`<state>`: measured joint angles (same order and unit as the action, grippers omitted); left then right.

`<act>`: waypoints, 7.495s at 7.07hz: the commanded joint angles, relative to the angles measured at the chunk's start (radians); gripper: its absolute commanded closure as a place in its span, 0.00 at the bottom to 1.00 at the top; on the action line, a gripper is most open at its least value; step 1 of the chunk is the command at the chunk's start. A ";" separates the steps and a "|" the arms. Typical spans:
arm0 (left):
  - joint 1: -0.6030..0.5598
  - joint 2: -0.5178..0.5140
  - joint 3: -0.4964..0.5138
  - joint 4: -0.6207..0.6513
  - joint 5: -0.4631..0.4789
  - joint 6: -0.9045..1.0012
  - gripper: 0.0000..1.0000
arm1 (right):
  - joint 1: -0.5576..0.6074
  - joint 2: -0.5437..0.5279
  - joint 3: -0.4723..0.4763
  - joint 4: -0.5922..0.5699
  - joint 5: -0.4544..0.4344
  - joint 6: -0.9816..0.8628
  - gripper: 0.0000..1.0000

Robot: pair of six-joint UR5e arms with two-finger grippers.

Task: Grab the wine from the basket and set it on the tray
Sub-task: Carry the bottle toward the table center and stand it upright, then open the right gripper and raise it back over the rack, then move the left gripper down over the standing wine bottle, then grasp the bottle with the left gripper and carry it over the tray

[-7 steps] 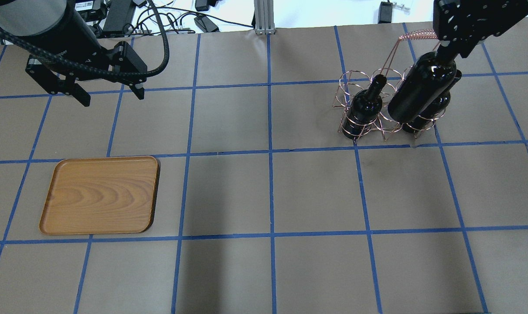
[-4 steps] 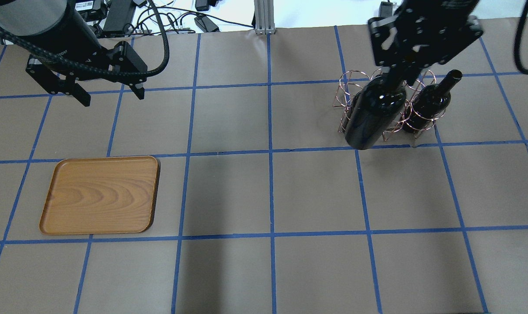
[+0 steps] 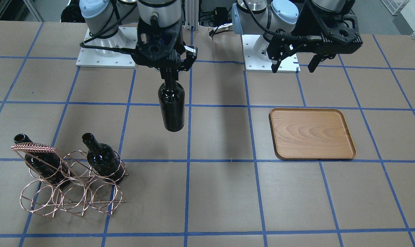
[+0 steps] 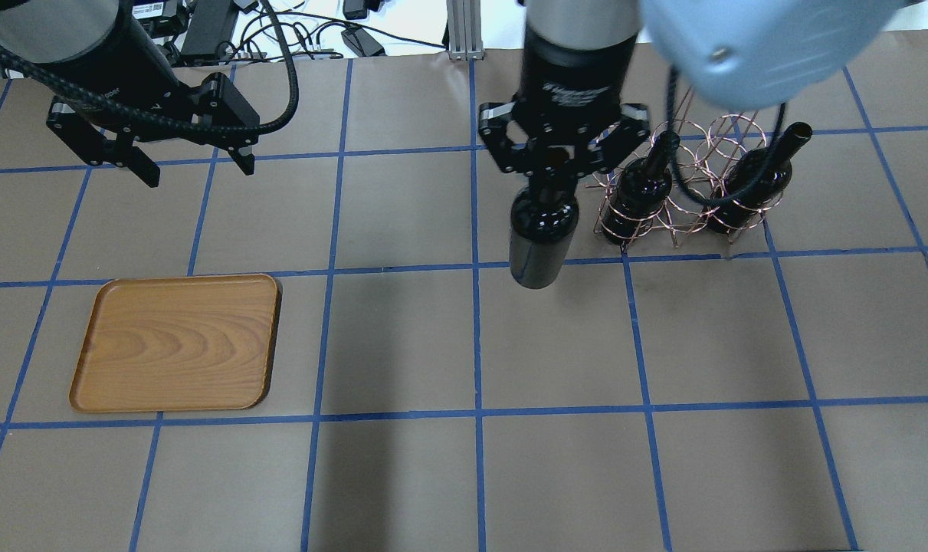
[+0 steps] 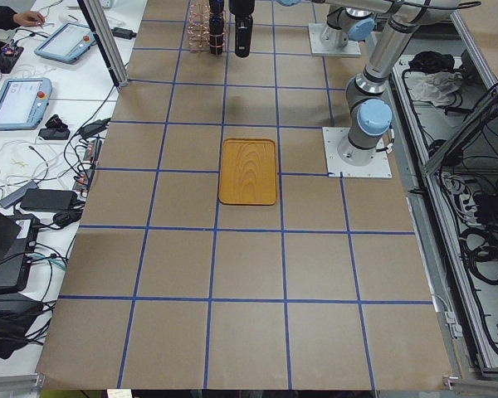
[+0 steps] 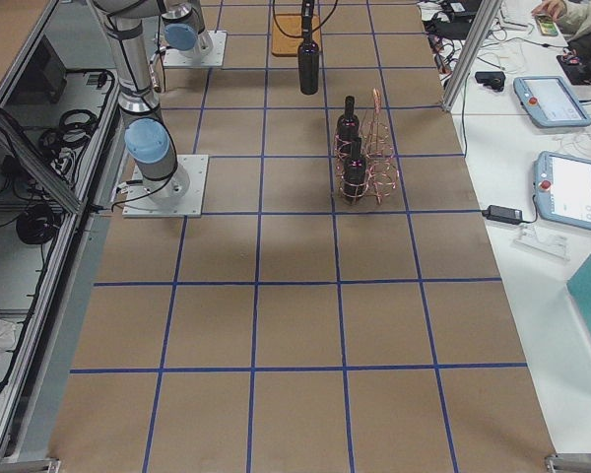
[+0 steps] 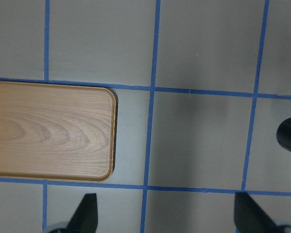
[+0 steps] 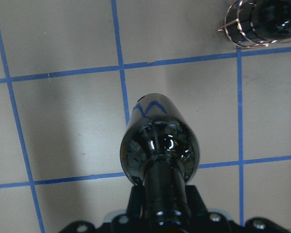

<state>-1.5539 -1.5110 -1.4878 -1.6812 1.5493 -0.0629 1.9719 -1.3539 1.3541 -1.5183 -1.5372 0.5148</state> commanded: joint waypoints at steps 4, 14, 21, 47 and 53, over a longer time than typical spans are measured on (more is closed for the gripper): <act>0.000 0.000 0.000 -0.002 0.000 0.000 0.00 | 0.019 0.093 0.023 -0.069 0.039 0.045 0.95; 0.000 0.002 0.000 -0.002 0.000 0.000 0.00 | 0.068 0.118 0.082 -0.160 0.037 0.094 0.73; -0.002 -0.008 0.000 0.000 -0.002 0.000 0.00 | -0.169 -0.031 -0.018 -0.039 -0.006 -0.401 0.00; 0.423 0.015 -0.288 0.104 0.117 0.504 0.98 | -0.415 -0.208 0.073 0.101 -0.124 -0.702 0.00; 0.483 -0.006 -0.342 0.210 0.046 0.597 0.85 | -0.413 -0.209 0.076 0.101 -0.123 -0.699 0.00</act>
<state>-1.0723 -1.5165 -1.8238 -1.4751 1.6091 0.5293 1.5584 -1.5626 1.4287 -1.4174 -1.6598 -0.1846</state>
